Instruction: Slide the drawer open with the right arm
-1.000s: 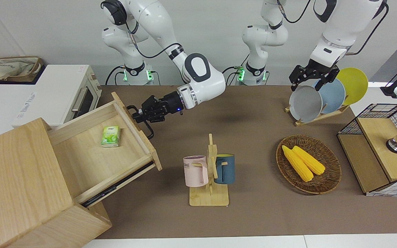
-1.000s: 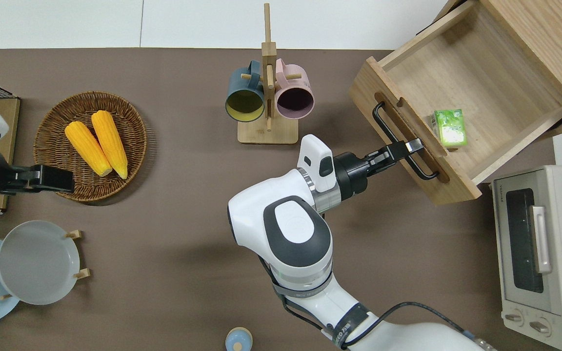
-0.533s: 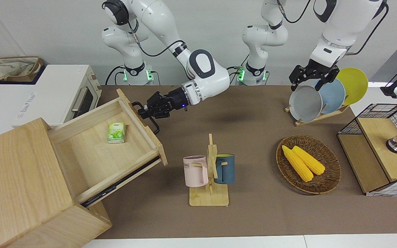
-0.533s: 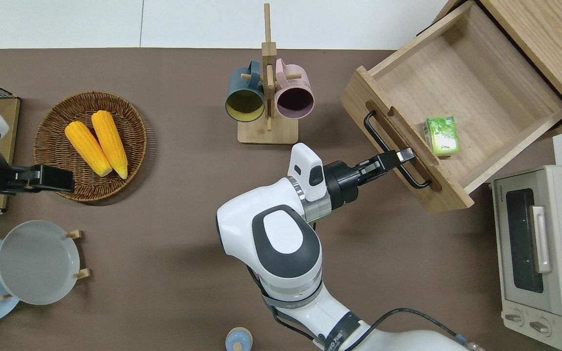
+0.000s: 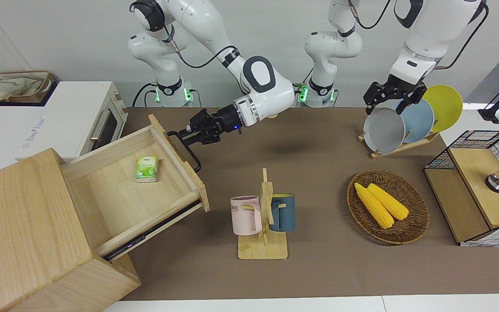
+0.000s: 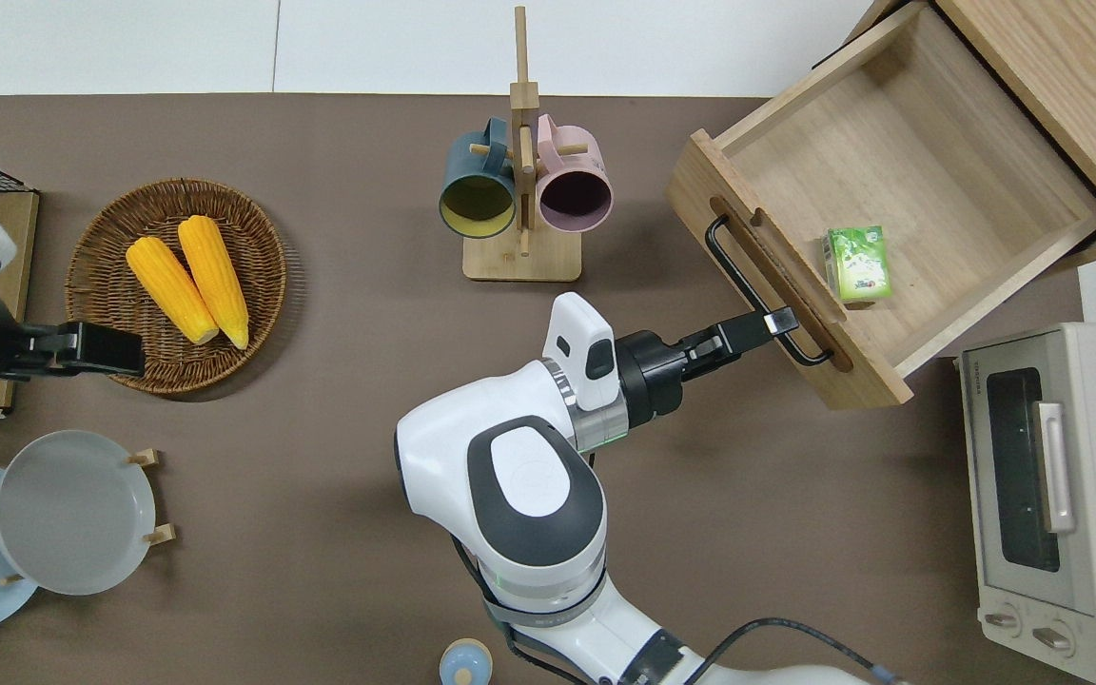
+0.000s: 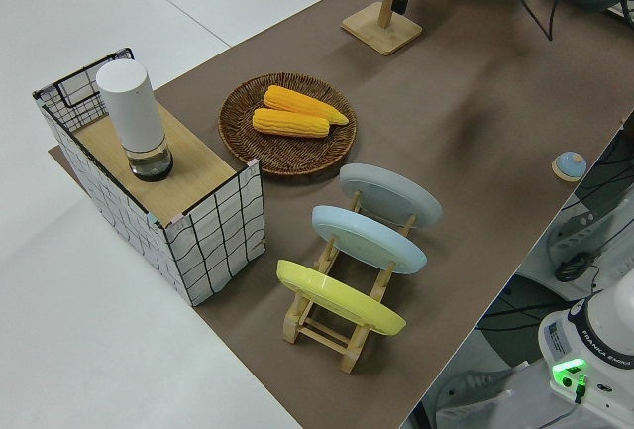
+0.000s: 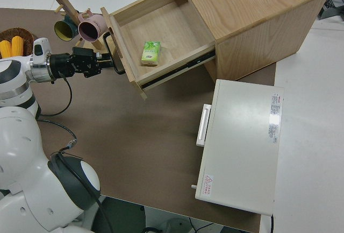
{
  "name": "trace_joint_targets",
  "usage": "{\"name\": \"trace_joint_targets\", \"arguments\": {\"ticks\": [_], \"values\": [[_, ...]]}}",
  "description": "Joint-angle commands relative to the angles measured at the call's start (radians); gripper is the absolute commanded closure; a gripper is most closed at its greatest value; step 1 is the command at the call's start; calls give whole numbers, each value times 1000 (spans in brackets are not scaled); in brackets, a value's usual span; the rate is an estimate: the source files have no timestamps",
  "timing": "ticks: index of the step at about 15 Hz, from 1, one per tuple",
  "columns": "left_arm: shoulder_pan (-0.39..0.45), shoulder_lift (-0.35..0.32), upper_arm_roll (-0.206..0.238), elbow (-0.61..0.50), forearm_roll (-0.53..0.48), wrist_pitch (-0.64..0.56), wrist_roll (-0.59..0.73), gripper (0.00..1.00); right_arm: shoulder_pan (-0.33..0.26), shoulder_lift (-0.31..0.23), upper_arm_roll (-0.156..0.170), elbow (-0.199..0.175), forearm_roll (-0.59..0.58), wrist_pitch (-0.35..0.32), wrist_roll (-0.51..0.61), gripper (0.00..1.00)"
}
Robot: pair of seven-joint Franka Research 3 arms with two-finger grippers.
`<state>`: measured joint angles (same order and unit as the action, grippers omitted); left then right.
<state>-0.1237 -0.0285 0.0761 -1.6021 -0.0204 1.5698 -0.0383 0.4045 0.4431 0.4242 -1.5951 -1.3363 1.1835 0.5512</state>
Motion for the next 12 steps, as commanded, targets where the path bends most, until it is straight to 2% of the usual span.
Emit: {"name": "trace_joint_targets", "arguments": {"ticks": [1, 8, 12], "values": [[-4, -8, 4, 2, 13, -14, 1, 5, -3, -7, -1, 14, 11, -13, -8, 20], [-4, -8, 2, 2, 13, -14, 1, 5, -4, -6, -4, 15, 22, -12, -7, 11], [-4, -8, 4, 4, 13, -14, 1, 5, -10, -11, 1, 23, 92, 13, -4, 9]]}}
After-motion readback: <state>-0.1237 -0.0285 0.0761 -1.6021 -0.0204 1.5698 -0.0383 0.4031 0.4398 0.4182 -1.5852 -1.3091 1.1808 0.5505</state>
